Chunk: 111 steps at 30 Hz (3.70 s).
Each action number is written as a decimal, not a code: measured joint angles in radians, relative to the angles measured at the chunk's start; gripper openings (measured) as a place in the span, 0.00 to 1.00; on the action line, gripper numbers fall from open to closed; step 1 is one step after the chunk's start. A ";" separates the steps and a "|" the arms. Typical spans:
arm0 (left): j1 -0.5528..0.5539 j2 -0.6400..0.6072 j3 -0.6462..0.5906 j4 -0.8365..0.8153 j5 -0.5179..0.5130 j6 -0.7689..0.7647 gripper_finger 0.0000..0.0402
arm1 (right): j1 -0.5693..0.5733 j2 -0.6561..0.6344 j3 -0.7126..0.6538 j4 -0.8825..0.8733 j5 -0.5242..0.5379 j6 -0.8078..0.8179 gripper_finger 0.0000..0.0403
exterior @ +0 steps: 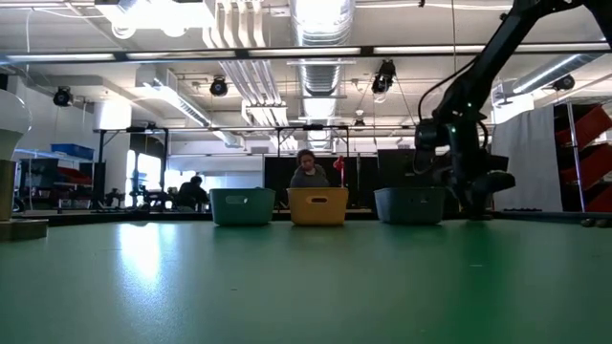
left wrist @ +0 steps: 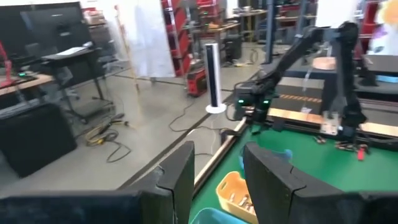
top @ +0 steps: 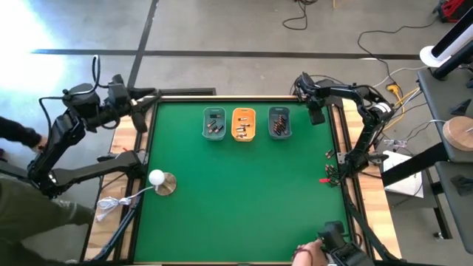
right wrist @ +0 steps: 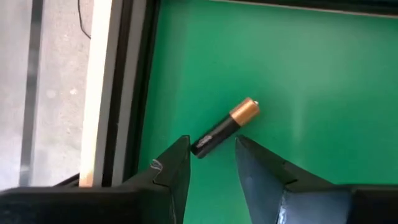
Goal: Sort batteries
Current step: Put the small brown battery into the gray bin
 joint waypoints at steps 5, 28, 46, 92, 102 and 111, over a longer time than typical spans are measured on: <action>0.000 -0.010 0.000 -0.001 -0.014 0.000 0.29 | -0.004 0.000 -0.023 0.006 0.000 0.013 0.26; 0.000 -0.028 0.000 -0.018 -0.017 -0.031 0.29 | 0.004 -0.005 -0.065 -0.076 -0.008 -0.179 0.11; 0.000 -0.079 0.000 -0.032 -0.016 0.032 0.29 | 0.241 -0.092 -0.007 -0.120 -0.124 -0.599 0.10; 0.000 -0.105 0.000 0.025 -0.015 0.015 0.29 | 0.437 0.144 0.329 -0.321 -0.284 -1.061 0.29; 0.000 -0.101 0.000 0.051 -0.017 0.052 0.29 | 0.451 -0.131 0.308 -0.531 -0.095 -1.011 0.49; 0.000 -0.036 -0.002 0.091 0.001 0.078 0.29 | 0.615 -0.413 0.047 -0.621 -0.024 -0.561 0.54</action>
